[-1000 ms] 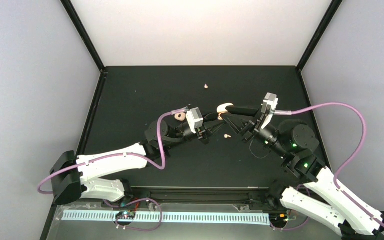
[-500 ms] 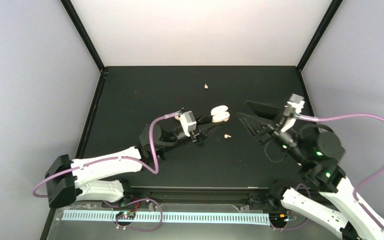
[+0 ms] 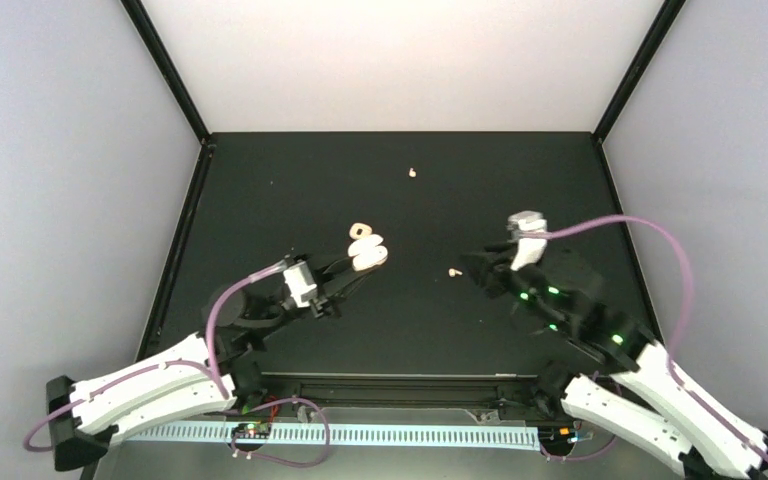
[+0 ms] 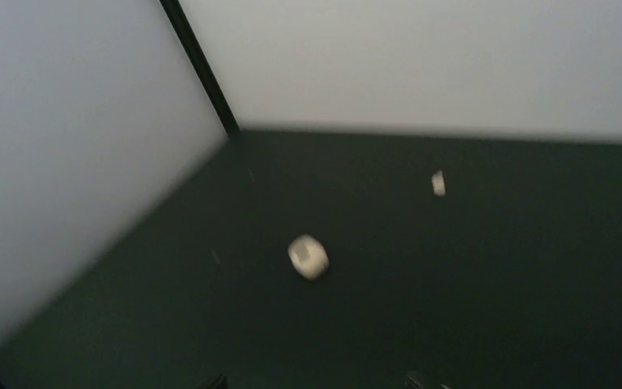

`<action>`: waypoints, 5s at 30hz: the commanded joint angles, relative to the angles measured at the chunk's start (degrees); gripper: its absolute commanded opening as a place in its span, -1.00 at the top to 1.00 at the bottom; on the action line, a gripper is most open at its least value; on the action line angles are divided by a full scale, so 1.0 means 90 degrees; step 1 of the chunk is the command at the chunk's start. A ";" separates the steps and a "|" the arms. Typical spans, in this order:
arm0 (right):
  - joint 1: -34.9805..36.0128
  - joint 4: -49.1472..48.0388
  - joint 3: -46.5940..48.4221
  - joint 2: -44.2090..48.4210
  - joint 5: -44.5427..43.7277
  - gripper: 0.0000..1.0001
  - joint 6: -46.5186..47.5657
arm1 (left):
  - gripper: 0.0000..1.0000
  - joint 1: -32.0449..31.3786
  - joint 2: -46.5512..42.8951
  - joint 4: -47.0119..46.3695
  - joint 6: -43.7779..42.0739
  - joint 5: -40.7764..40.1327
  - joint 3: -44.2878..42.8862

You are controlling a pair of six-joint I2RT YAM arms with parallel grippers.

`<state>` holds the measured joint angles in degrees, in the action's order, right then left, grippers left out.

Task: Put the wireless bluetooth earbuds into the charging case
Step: Pick up the earbud from the center of the board.

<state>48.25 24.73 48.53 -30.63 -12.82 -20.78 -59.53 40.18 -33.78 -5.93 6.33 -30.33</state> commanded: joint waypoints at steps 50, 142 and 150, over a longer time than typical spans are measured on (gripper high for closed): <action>-0.2724 -0.3541 -0.1754 -0.6078 0.2574 -0.31 -0.1643 | 0.97 0.0286 -0.1931 0.1634 -0.0603 -0.0011 0.0791; -0.1621 0.0445 0.1024 -0.7781 0.0657 0.47 -0.0542 | 0.97 0.0277 -0.1999 0.1645 -0.0366 0.0125 0.0743; -0.1524 0.0540 0.1142 -0.7874 0.0567 0.64 -0.0530 | 0.97 0.0276 -0.2018 0.1654 -0.0366 0.0134 0.0743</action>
<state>33.80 28.86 58.48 -100.22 -6.68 -25.54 -57.36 22.85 -18.90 -10.24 6.92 -21.30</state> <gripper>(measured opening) 0.199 0.204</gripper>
